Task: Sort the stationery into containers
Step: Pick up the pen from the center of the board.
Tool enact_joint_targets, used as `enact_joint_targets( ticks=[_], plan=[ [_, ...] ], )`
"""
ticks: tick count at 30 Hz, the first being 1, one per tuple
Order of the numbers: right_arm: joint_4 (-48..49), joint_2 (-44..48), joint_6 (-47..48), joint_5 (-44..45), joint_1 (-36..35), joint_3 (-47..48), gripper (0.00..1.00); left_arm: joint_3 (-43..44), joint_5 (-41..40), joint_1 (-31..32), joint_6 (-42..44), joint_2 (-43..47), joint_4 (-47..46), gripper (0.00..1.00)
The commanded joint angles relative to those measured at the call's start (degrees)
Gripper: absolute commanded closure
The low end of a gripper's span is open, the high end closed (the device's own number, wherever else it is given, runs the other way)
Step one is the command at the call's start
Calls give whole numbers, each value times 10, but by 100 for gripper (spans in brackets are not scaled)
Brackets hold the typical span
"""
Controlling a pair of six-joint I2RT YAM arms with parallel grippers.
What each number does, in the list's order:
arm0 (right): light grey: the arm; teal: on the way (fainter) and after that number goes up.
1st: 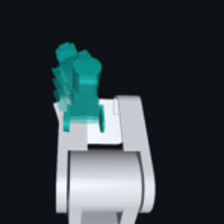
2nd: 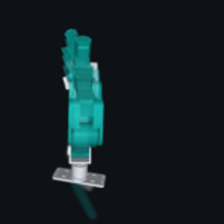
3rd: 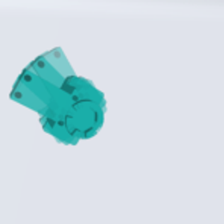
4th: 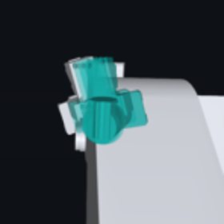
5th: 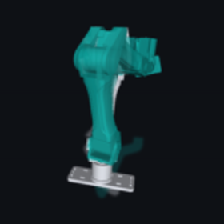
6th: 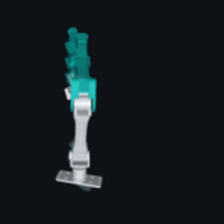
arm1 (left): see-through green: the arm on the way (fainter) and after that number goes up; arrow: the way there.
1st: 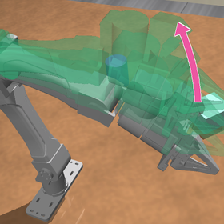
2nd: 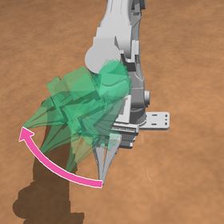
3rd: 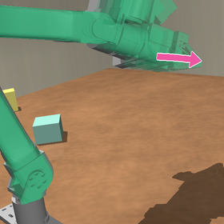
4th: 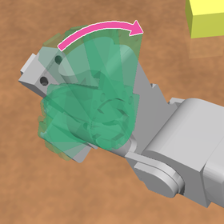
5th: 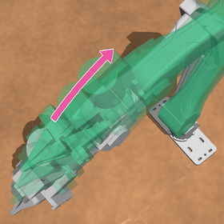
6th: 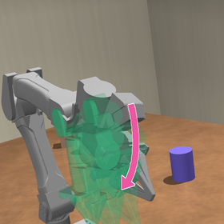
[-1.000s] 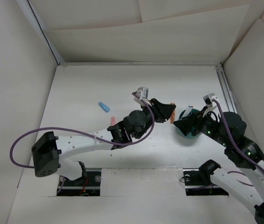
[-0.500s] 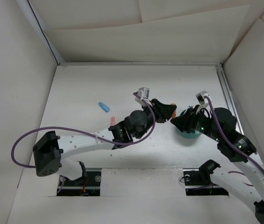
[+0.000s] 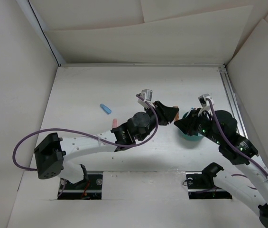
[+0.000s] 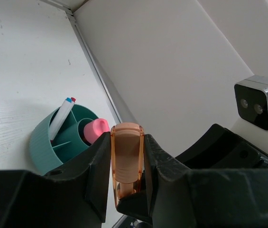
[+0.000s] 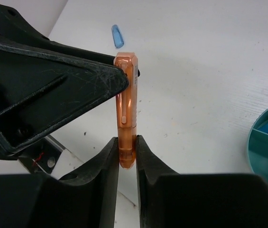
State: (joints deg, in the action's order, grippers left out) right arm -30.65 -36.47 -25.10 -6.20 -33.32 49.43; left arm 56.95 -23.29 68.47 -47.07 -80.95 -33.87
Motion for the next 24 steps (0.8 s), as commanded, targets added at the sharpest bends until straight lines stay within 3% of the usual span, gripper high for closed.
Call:
enact_joint_targets(
  ticks=[1,4,5,9,13,14,16,24],
  plan=[
    [-3,-1,5,63,-1,15,98,13,53,4,-7,9,1,84],
    [-13,-6,5,68,-1,15,100,48,91,-8,8,2,64,66],
    [-13,-6,5,68,-7,15,100,61,110,-8,14,2,78,56],
    [-20,-11,5,81,-17,22,100,75,138,-14,23,2,129,43],
    [-39,-17,5,88,-29,42,100,86,178,-36,34,13,168,41],
    [-46,-22,11,83,-29,48,100,86,188,-49,39,18,178,49],
    [-66,-22,17,89,-29,58,100,86,224,-68,39,25,193,50],
    [-85,-23,35,59,-34,81,100,78,262,-113,51,42,220,45]
  ],
)
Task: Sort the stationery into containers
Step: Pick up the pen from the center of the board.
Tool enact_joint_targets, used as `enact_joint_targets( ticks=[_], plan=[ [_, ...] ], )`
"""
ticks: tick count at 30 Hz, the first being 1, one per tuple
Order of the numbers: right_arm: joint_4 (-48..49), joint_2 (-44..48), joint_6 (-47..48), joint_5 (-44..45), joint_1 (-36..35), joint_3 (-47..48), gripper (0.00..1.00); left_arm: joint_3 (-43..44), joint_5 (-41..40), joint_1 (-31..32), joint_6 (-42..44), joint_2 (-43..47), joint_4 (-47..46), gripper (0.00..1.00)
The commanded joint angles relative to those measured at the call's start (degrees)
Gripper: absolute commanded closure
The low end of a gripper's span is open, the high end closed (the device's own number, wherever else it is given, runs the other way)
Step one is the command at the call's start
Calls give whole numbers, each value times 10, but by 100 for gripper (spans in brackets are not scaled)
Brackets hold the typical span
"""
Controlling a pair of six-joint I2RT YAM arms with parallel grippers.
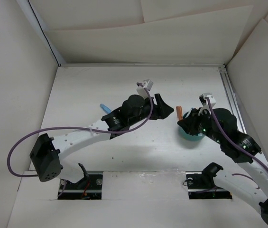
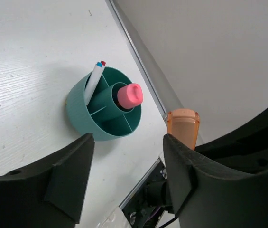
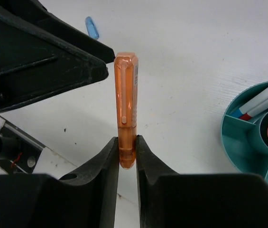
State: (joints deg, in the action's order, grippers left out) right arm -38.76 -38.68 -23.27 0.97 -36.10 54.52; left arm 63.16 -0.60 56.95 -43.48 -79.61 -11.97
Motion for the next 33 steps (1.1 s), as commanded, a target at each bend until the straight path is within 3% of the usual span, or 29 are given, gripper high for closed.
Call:
enact_joint_targets(
  ticks=[1,5,20,33],
  plan=[
    [-9,-6,16,-12,-6,30,100,21,42,3,21,29,1,42],
    [-14,-6,22,-22,-6,36,100,33,64,-3,21,23,1,39],
    [-9,-17,27,-64,-6,35,100,67,145,-19,9,-38,-33,40],
    [-9,-22,27,-59,-6,35,100,67,144,-19,9,-50,-45,62]
  ],
)
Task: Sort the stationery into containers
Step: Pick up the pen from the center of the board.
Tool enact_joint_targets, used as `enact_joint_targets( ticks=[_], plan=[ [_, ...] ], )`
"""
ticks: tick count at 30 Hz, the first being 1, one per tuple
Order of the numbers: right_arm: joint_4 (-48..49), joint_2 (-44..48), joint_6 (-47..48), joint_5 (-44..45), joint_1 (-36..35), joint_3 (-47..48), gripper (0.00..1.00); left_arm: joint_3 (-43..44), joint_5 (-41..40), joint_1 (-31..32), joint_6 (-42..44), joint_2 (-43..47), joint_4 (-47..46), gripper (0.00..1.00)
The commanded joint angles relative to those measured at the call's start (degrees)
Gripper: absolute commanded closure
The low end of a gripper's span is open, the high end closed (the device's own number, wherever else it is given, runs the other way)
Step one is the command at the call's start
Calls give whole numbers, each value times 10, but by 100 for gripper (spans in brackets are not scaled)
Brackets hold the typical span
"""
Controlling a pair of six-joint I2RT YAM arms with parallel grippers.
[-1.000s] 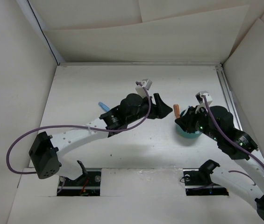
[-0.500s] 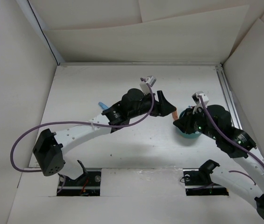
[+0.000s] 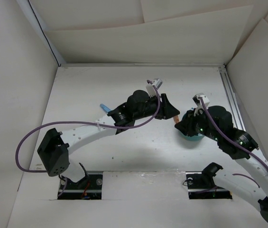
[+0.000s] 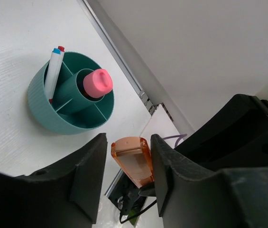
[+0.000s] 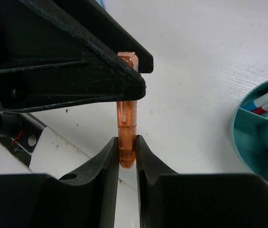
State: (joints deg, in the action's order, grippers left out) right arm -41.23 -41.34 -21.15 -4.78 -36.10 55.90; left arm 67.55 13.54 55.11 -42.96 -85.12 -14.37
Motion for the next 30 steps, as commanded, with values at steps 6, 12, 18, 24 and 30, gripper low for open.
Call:
enact_joint_targets(
  ticks=[6,12,18,24,30],
  plan=[
    [16,5,6,17,-6,21,100,23,3,-1,3,11,-15,77],
    [16,5,6,22,-6,21,100,12,-3,-1,9,22,-10,89],
    [16,5,1,33,-6,21,75,7,-22,-1,9,33,-10,93],
    [11,10,1,38,-6,21,49,1,-47,-1,14,38,-10,94],
    [-13,21,-13,72,-6,33,35,-4,-85,-25,14,44,0,94]
  ],
)
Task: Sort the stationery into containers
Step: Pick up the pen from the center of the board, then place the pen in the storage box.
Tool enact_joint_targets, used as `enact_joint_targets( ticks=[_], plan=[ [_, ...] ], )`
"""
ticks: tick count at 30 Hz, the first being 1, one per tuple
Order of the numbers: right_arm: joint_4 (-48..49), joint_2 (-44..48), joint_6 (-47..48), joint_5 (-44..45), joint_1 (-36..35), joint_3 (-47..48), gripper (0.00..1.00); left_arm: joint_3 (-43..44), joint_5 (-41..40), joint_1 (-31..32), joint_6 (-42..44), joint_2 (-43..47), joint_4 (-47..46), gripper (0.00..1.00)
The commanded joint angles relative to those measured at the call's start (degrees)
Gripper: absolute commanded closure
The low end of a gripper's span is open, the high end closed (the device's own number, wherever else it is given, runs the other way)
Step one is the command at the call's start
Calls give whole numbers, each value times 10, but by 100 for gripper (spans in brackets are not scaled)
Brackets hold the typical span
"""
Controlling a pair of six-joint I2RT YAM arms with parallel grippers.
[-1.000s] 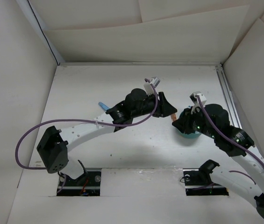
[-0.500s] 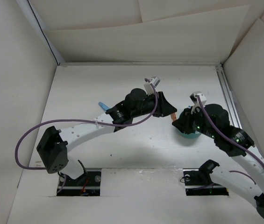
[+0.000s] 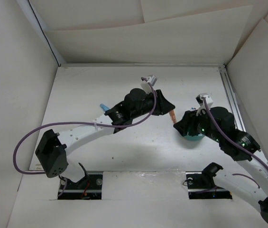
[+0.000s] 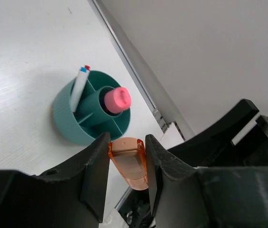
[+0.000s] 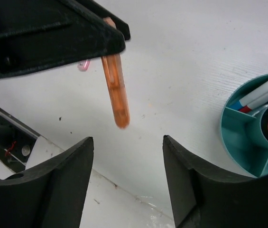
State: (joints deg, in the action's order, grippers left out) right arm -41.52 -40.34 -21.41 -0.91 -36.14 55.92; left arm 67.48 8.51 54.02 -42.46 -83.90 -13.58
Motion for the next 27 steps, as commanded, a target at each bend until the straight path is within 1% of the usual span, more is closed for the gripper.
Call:
enact_joint_targets(
  ticks=[1,2,6,10,13,17,20,22,23,24,27],
  plan=[
    [-17,11,-10,34,-6,38,34,-3,-35,-15,14,31,-7,94],
    [-24,11,-18,52,-6,44,34,-9,-47,-15,14,37,-2,94],
    [-53,39,-35,102,-6,78,29,-16,-60,-15,19,49,3,94],
    [-80,51,-41,141,-6,117,26,-47,-65,-15,13,56,-19,94],
    [-88,51,-46,165,-6,134,26,-63,-78,-15,7,62,-32,94],
    [-88,51,-46,188,-6,145,25,-49,-119,14,24,49,-24,94],
    [-88,51,-46,209,-6,150,25,-40,-125,25,36,33,-24,95],
    [-88,46,-46,217,-6,155,25,-40,-153,45,45,23,-32,95],
    [-88,46,-46,231,-6,155,25,-40,-183,60,57,13,-39,95],
    [-88,46,-46,240,-6,155,25,-40,-196,60,63,13,-39,95],
    [-88,53,-57,270,-6,161,25,-14,-210,78,74,-20,-39,95]
  ],
)
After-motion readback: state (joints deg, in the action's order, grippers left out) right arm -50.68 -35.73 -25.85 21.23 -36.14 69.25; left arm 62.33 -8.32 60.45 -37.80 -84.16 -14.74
